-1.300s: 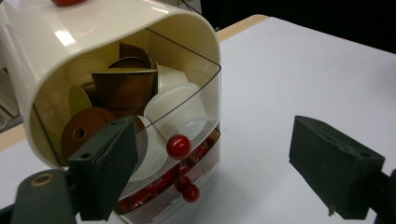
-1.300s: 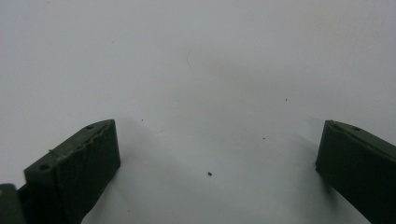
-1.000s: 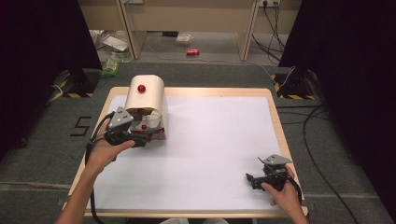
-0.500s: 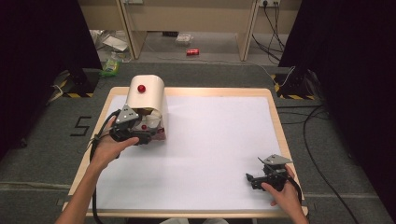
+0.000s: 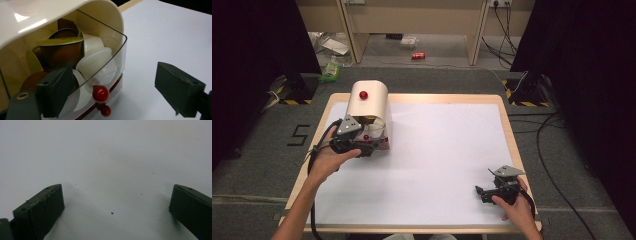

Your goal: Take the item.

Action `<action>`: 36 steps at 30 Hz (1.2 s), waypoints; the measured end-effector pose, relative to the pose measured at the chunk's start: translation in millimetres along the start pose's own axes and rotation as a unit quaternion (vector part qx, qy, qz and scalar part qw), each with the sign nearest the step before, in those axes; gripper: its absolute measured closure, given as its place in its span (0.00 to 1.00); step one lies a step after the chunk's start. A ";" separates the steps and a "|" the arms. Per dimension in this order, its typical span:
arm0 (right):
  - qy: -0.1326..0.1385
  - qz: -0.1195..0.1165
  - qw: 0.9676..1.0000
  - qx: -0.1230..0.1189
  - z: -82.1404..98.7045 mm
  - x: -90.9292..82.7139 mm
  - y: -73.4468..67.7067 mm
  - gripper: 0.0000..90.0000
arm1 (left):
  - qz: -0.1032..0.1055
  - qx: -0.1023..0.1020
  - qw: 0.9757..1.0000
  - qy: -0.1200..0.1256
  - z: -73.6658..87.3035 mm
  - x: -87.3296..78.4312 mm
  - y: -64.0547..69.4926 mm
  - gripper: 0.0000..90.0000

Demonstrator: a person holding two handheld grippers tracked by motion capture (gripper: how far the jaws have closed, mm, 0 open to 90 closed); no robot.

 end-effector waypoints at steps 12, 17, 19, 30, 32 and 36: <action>0.000 0.000 1.000 0.000 0.0 0.0 0.0 0.00 | 0.005 0.002 1.000 0.008 11.0 -8.8 10.5 0.17; 0.000 0.000 1.000 0.000 0.0 0.0 0.0 0.00 | 0.006 0.002 1.000 0.009 14.2 -11.4 14.2 0.17; 0.000 0.000 1.000 0.000 0.0 0.0 0.0 0.00 | 0.007 -0.001 1.000 0.012 15.2 -12.1 14.7 0.18; 0.000 0.000 1.000 0.000 0.0 0.0 0.0 0.00 | 0.006 -0.003 1.000 0.016 20.3 -15.6 20.3 0.18; 0.000 0.000 1.000 0.000 0.0 0.0 0.0 0.00 | 0.007 -0.002 1.000 0.018 22.3 -16.9 22.0 0.18; 0.000 0.000 1.000 0.000 0.0 0.0 0.0 0.00 | 0.006 0.002 1.000 0.017 25.3 -19.1 25.2 0.18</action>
Point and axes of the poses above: each handheld gripper's, and its own axes: x roughly forward along the jaws, z roughly out of its underside, y roughly to its right, the point moved 1 cm from there along x, roughly forward along the jaws, and after that the axes turned 10 degrees about -y, right-handed, at the moved point
